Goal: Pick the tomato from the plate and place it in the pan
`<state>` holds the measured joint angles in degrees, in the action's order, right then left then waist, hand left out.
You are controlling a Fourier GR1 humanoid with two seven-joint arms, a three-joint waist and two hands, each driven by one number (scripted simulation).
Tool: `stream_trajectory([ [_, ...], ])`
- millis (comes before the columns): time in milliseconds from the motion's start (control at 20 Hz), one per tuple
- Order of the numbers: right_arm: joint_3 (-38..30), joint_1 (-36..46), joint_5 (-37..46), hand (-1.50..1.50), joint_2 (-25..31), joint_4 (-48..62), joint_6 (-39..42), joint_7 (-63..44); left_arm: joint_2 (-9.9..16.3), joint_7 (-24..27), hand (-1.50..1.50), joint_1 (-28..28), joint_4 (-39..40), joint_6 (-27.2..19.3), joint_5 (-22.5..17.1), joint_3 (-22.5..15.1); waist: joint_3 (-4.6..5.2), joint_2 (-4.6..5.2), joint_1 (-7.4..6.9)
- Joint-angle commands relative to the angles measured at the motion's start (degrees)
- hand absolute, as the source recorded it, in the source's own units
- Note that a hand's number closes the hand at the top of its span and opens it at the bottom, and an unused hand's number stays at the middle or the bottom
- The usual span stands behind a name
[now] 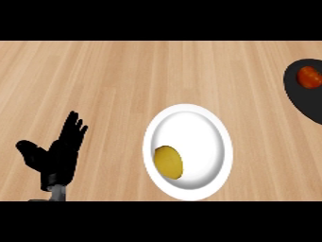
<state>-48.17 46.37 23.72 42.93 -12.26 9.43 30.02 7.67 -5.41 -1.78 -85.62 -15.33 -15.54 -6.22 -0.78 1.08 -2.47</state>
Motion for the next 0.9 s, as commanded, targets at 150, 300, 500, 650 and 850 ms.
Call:
stream_trajectory([
  [150,-1.4,-6.0,-3.2,-1.50,5.2,1.8,18.1,6.4,-1.4,-2.7,0.00,-2.5,-0.1,-1.7,0.8,-1.4,0.48,-0.36,0.89],
  [300,-0.9,-9.2,-3.4,-1.50,4.5,1.4,20.6,10.6,1.7,-2.1,0.00,-0.1,4.4,2.1,-1.7,2.6,0.52,-0.17,1.14],
  [500,-0.9,-10.6,-4.4,-1.50,6.8,1.1,20.7,9.2,-2.3,-0.7,0.00,-0.6,3.5,-1.1,1.0,-0.3,0.54,-0.38,1.11],
  [650,-0.1,-11.9,-5.3,-1.50,4.4,0.2,18.8,9.0,-2.1,-0.5,0.00,0.6,5.1,-0.7,0.7,1.0,0.65,-0.64,1.71],
  [850,-0.8,-15.9,-6.9,-1.50,4.9,-0.2,18.9,12.2,1.0,0.8,0.00,-4.6,2.8,4.4,-1.5,2.1,0.64,-0.71,1.68],
])
